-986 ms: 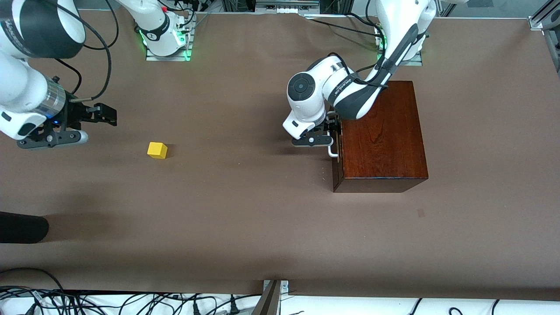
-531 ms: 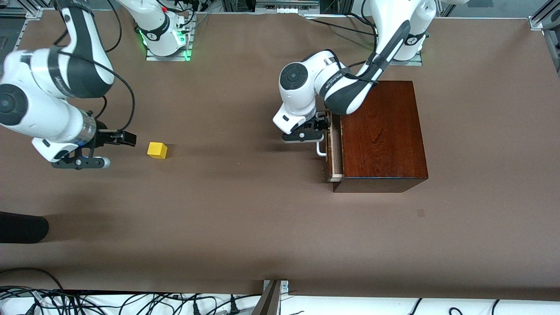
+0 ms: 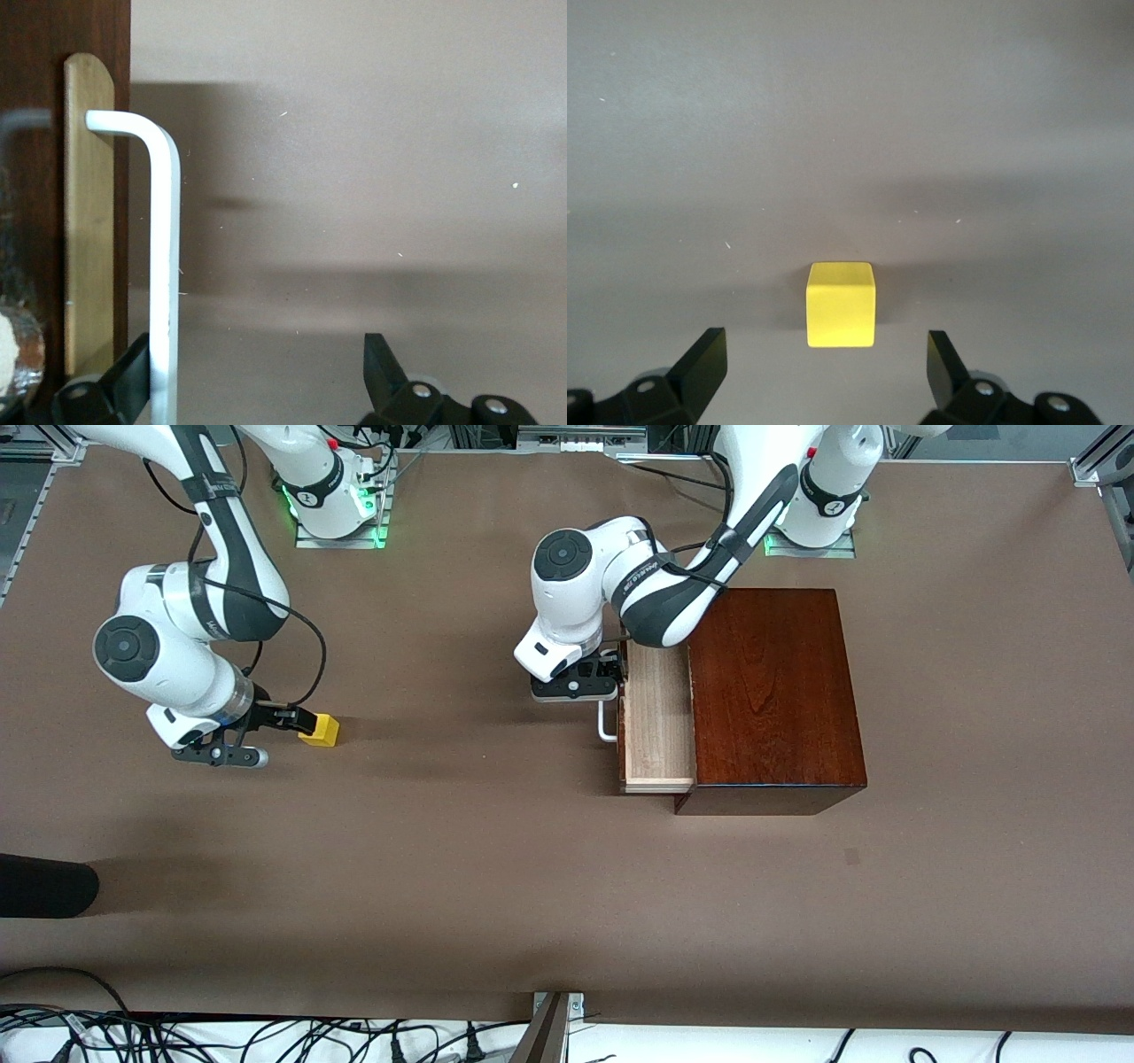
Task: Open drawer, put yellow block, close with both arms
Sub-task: 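Pull the drawer open with the left gripper while the right gripper reaches the cube, then grasp the yellow cube with the right gripper while the left gripper withdraws, then carry the yellow cube with the right gripper over the open drawer, then lower the cube into the drawer and open the right gripper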
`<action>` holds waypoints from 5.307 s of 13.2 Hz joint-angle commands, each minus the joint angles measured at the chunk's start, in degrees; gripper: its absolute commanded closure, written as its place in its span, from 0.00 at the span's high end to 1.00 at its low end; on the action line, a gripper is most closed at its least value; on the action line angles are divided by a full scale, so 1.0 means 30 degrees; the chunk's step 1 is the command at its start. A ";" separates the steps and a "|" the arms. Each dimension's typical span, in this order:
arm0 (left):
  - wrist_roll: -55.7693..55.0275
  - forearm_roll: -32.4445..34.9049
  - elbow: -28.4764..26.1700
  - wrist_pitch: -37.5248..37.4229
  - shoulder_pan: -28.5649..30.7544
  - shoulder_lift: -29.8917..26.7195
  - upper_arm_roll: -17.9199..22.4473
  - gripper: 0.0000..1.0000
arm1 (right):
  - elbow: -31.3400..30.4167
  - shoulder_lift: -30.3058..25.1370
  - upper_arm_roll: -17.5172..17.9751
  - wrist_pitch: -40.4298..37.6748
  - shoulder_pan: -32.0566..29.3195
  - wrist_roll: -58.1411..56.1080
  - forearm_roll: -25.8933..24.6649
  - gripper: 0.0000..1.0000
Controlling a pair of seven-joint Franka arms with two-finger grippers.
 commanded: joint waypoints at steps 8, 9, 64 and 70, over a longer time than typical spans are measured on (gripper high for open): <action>0.3734 -0.2890 0.3408 -0.7108 0.1824 -0.2521 -0.0105 1.00 | -0.4927 0.0071 0.0017 0.6238 -0.0044 0.0818 0.0340 1.00; 0.4672 -0.3215 0.3851 -0.8401 0.2469 -0.2901 -0.0076 1.00 | -0.5222 0.0275 0.0017 0.7000 -0.0044 0.0818 0.0340 1.00; 2.1909 -0.5210 -0.2444 -1.0025 1.0181 -1.2632 0.6871 1.00 | 1.9091 1.0764 0.5291 -0.6294 1.4604 -1.3889 -0.5929 0.05; 2.1674 -0.5181 -0.2444 -1.0492 1.0180 -1.2690 0.6458 1.00 | 1.9091 1.1234 0.5144 -0.5446 1.4370 -1.4036 -0.5929 0.05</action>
